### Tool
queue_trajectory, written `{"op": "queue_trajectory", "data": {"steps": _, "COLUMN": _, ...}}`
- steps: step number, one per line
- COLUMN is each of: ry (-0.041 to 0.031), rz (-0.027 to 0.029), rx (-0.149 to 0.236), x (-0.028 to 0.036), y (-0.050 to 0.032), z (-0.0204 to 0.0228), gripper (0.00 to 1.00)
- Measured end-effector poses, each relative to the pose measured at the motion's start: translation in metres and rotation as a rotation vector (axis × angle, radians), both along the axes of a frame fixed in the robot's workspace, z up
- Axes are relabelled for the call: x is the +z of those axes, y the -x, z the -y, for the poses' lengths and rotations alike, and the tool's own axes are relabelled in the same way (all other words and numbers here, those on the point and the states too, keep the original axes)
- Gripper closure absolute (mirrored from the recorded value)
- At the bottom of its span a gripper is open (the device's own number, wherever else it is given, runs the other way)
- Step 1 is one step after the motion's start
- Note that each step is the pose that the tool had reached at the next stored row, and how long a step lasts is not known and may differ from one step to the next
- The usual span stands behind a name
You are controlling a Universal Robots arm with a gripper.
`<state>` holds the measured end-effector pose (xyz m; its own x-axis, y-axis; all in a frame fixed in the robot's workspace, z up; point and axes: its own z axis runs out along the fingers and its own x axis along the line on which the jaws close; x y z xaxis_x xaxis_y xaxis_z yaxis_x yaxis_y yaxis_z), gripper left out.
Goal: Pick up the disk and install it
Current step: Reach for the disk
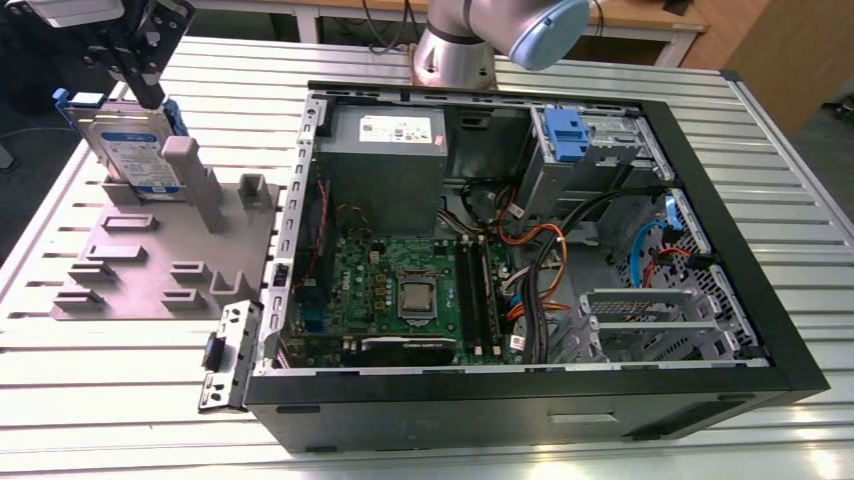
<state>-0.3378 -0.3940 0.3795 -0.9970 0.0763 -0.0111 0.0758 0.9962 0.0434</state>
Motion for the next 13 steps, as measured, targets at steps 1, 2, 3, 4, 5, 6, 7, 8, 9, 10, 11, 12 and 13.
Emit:
{"op": "queue_trajectory", "data": {"steps": 1, "ry": 0.0000, "rz": 0.0000, "rx": 0.000, "x": 0.0000, "y": 0.0000, "z": 0.0000, "gripper": 0.89}}
{"op": "queue_trajectory", "data": {"steps": 2, "ry": 0.0000, "rz": 0.0000, "rx": 0.000, "x": 0.0000, "y": 0.0000, "z": 0.0000, "gripper": 0.89}}
{"op": "queue_trajectory", "data": {"steps": 3, "ry": 0.0000, "rz": 0.0000, "rx": 0.000, "x": 0.0000, "y": 0.0002, "z": 0.0000, "gripper": 0.89}}
{"op": "queue_trajectory", "data": {"steps": 4, "ry": 0.0000, "rz": 0.0000, "rx": 0.000, "x": 0.0000, "y": 0.0003, "z": 0.0000, "gripper": 0.89}}
{"op": "queue_trajectory", "data": {"steps": 5, "ry": 0.0000, "rz": 0.0000, "rx": 0.000, "x": 0.0000, "y": 0.0003, "z": 0.0000, "gripper": 0.89}}
{"op": "queue_trajectory", "data": {"steps": 6, "ry": 0.0000, "rz": 0.0000, "rx": 0.000, "x": 0.0000, "y": 0.0003, "z": 0.0000, "gripper": 0.89}}
{"op": "queue_trajectory", "data": {"steps": 7, "ry": 0.0000, "rz": 0.0000, "rx": 0.000, "x": 0.0000, "y": 0.0003, "z": 0.0000, "gripper": 0.89}}
{"op": "queue_trajectory", "data": {"steps": 8, "ry": 0.0000, "rz": 0.0000, "rx": 0.000, "x": 0.0000, "y": 0.0003, "z": 0.0000, "gripper": 0.89}}
{"op": "queue_trajectory", "data": {"steps": 9, "ry": 0.0000, "rz": 0.0000, "rx": 0.000, "x": 0.0000, "y": 0.0003, "z": 0.0000, "gripper": 0.89}}
{"op": "queue_trajectory", "data": {"steps": 10, "ry": 0.0000, "rz": 0.0000, "rx": 0.000, "x": 0.0000, "y": 0.0003, "z": 0.0000, "gripper": 0.89}}
{"op": "queue_trajectory", "data": {"steps": 11, "ry": 0.0000, "rz": 0.0000, "rx": 0.000, "x": 0.0000, "y": 0.0003, "z": 0.0000, "gripper": 0.89}}
{"op": "queue_trajectory", "data": {"steps": 12, "ry": 0.0000, "rz": 0.0000, "rx": 0.000, "x": 0.0000, "y": 0.0003, "z": 0.0000, "gripper": 0.89}}
{"op": "queue_trajectory", "data": {"steps": 13, "ry": 0.0000, "rz": 0.0000, "rx": 0.000, "x": 0.0000, "y": 0.0004, "z": 0.0000, "gripper": 0.89}}
